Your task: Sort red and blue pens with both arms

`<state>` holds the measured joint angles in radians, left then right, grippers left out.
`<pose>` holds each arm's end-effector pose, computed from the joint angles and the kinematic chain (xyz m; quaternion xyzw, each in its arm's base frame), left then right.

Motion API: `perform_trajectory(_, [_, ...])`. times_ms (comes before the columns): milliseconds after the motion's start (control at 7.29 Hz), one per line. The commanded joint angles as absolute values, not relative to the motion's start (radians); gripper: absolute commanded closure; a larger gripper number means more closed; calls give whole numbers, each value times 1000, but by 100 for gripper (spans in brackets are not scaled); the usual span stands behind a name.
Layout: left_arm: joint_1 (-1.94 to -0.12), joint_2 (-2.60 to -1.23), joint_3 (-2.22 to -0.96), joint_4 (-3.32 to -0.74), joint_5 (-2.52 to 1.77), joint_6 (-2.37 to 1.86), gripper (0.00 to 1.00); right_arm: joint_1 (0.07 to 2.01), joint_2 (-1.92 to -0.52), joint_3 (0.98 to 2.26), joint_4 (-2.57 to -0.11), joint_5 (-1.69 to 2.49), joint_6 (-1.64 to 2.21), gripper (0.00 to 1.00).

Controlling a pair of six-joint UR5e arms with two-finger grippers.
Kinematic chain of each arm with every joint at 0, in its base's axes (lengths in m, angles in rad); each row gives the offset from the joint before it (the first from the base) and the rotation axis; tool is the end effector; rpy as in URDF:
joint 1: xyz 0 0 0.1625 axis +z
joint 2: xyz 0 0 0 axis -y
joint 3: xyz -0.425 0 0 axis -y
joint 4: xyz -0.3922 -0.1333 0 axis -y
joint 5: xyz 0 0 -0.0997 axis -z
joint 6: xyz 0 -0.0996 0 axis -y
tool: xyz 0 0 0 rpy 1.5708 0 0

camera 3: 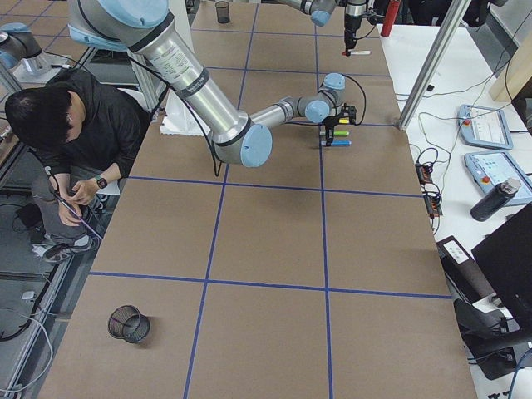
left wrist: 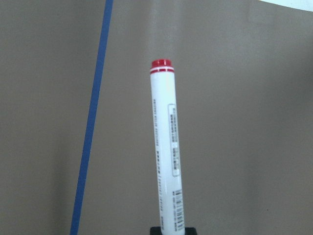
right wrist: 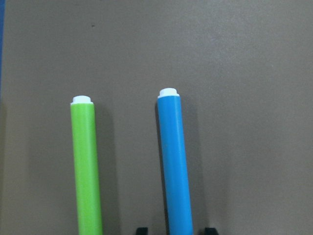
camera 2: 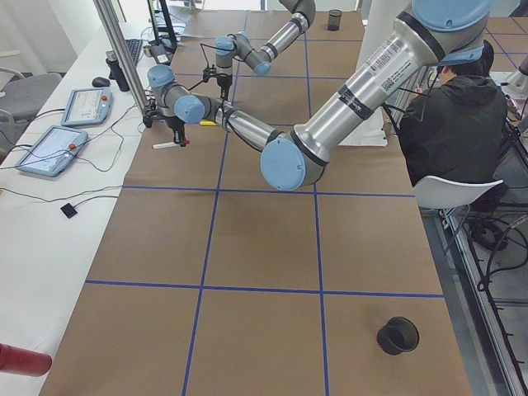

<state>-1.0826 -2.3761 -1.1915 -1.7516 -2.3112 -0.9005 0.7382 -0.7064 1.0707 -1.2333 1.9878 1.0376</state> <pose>0.3109 -0.7264 0.2985 -0.0069 0.4436 -0.0763 0.8930 -0.5474 -0.6237 0.3038 0.0433 -0.3860 0.0232 0.9212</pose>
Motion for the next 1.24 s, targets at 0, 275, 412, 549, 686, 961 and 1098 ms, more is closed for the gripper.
perform_trajectory(0, [-1083, -2376, -1195, -1752, -2312, -900, 100, 736, -709, 1071, -1233, 1988, 1037, 50])
perform_trajectory(275, [-1081, -2376, -1195, -1752, -2312, -900, 100, 736, -713, 1069, -1233, 1990, 1037, 52])
perform_trajectory(412, [-1081, -2376, -1195, -1752, -2312, -900, 100, 736, -715, 1071, -1233, 1990, 1037, 56])
perform_trajectory(549, [-1081, -2378, -1195, -1752, -2312, -900, 100, 736, -715, 1071, -1233, 1990, 1037, 71])
perform_trajectory(686, [-1081, -2376, -1195, -1752, -2312, -900, 100, 736, -713, 1071, -1233, 1990, 1038, 100])
perform_trajectory(961, [-1081, -2376, -1195, -1752, -2312, -900, 100, 742, -709, 1077, -1233, 2017, 1035, 100])
perform_trajectory(1098, [-1083, -2376, -1195, -1752, -2312, -900, 100, 750, -703, 1100, -1241, 2026, 1043, 100])
